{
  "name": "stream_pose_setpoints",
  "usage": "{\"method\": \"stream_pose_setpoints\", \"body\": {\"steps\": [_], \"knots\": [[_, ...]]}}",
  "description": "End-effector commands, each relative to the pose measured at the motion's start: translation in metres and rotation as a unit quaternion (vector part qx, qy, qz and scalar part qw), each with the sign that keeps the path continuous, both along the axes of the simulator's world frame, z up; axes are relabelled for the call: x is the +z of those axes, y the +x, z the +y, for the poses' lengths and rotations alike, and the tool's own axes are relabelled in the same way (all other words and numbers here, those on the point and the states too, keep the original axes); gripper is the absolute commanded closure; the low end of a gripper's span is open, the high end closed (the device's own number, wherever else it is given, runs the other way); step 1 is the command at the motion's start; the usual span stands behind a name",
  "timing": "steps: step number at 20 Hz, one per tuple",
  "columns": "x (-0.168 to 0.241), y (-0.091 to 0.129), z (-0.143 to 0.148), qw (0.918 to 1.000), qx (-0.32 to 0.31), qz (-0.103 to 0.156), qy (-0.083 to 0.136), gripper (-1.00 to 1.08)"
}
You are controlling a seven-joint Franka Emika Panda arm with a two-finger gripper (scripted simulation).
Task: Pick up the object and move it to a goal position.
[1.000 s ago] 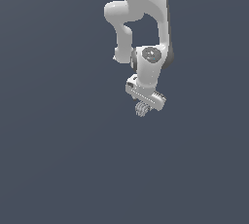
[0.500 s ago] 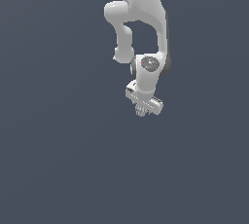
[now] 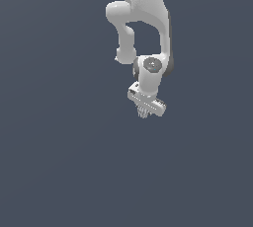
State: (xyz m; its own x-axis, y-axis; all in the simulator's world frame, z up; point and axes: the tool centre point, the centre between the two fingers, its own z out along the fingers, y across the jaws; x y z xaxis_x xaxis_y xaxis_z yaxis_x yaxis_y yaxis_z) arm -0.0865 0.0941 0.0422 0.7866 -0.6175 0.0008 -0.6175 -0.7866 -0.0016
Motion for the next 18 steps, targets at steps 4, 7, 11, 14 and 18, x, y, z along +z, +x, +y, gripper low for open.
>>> {"method": "stream_pose_setpoints", "body": {"steps": [4, 7, 11, 14, 18], "knots": [[0.001, 0.0, -0.001, 1.0, 0.0, 0.0, 0.0, 1.08], [0.007, 0.002, -0.005, 1.0, 0.0, 0.0, 0.0, 1.08], [0.023, 0.007, -0.014, 1.0, 0.0, 0.0, 0.0, 1.08], [0.04, 0.012, -0.025, 1.0, 0.0, 0.0, 0.0, 1.08], [0.07, 0.021, -0.043, 1.0, 0.0, 0.0, 0.0, 1.08]]}}
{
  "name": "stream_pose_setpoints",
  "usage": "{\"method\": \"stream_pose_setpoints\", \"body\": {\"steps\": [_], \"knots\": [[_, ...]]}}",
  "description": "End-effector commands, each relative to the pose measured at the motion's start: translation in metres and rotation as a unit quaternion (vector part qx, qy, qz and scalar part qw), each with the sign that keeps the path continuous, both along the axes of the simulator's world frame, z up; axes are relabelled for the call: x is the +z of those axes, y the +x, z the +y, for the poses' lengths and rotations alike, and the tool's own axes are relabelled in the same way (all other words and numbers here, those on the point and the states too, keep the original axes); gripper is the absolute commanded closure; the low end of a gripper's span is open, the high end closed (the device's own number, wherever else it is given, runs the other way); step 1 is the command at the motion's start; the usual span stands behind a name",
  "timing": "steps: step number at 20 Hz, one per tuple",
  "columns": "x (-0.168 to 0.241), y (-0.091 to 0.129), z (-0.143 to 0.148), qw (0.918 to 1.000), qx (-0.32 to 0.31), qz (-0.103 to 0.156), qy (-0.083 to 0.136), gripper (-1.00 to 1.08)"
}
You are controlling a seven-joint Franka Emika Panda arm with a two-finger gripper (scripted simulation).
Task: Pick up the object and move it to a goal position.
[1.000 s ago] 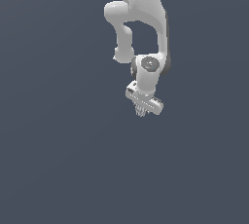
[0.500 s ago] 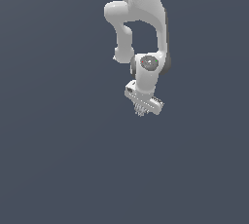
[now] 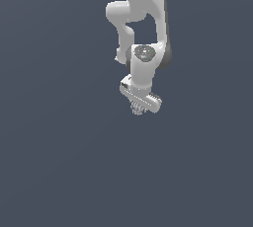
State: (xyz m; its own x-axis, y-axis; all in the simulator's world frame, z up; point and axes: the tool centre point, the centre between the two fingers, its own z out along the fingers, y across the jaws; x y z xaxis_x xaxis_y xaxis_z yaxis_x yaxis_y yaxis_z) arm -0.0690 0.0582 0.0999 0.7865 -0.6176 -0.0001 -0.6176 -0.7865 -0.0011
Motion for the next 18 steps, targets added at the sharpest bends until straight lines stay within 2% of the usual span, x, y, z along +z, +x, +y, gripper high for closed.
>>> {"method": "stream_pose_setpoints", "body": {"steps": [1, 18], "knots": [[0.021, 0.006, -0.013, 1.0, 0.0, 0.0, 0.0, 1.08], [0.183, 0.058, -0.112, 1.0, 0.0, 0.0, 0.0, 1.08]]}}
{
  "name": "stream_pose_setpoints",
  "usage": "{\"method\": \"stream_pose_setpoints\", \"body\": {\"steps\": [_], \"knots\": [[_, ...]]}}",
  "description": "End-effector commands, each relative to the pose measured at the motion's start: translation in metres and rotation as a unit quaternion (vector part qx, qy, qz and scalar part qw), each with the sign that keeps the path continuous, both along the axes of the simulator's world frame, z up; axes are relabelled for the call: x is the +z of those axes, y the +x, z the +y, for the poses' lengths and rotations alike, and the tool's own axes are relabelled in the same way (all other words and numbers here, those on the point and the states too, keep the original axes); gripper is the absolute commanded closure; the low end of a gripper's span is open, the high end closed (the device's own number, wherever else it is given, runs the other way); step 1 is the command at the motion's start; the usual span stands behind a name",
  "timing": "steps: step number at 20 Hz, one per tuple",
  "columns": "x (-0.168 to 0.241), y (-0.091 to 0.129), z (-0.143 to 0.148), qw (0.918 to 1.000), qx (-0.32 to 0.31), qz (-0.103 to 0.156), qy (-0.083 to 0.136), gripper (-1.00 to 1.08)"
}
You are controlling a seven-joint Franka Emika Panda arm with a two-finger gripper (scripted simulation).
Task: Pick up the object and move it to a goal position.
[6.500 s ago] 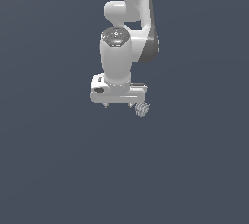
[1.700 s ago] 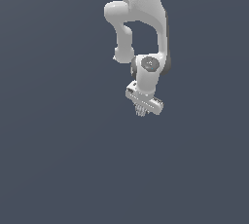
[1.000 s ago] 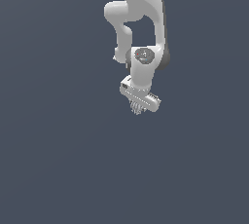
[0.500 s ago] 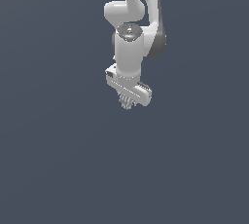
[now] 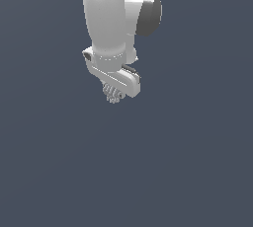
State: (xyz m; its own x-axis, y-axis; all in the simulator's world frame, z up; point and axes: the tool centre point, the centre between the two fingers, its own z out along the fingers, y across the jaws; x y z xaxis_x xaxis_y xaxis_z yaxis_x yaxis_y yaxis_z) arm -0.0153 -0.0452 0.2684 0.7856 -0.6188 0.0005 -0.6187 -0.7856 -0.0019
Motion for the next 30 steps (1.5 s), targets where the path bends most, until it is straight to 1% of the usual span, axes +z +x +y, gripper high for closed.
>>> {"method": "stream_pose_setpoints", "body": {"steps": [1, 9, 17, 23, 30], "knots": [[0.023, 0.007, -0.014, 1.0, 0.0, 0.0, 0.0, 1.08], [0.082, 0.028, -0.05, 1.0, 0.001, 0.001, 0.0, 1.08], [0.127, 0.046, -0.077, 1.0, 0.001, 0.001, -0.001, 1.08], [0.152, 0.056, -0.092, 1.0, 0.001, 0.001, -0.001, 1.08], [0.167, 0.063, -0.102, 1.0, 0.001, 0.001, -0.001, 1.08]]}}
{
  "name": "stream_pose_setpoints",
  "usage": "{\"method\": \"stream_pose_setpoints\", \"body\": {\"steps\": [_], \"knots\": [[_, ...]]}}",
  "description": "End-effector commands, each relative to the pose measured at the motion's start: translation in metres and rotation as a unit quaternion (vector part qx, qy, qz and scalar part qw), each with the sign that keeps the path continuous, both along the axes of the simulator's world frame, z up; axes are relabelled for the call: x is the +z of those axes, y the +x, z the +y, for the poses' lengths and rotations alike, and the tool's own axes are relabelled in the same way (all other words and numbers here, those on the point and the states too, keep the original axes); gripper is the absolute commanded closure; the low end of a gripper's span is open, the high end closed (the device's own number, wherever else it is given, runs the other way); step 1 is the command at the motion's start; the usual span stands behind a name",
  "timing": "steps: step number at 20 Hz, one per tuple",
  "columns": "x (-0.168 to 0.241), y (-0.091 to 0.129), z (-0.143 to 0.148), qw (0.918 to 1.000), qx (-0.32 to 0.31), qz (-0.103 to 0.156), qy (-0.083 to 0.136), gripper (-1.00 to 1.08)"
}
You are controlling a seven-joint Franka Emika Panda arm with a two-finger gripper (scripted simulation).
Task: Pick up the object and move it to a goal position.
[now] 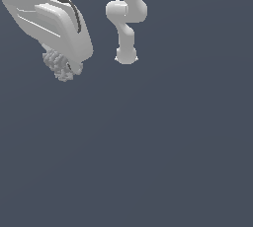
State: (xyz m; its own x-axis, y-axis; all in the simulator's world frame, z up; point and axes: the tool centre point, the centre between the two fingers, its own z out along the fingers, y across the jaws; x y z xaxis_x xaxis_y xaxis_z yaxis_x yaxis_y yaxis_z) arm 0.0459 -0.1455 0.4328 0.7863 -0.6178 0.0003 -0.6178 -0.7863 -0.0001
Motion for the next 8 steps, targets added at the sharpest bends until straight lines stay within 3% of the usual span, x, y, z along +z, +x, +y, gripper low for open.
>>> {"method": "stream_pose_setpoints", "body": {"steps": [1, 8], "knots": [[0.0042, 0.0019, -0.0023, 1.0, 0.0, 0.0, 0.0, 1.08], [0.0083, 0.0039, -0.0047, 1.0, 0.0, 0.0, 0.0, 1.08]]}}
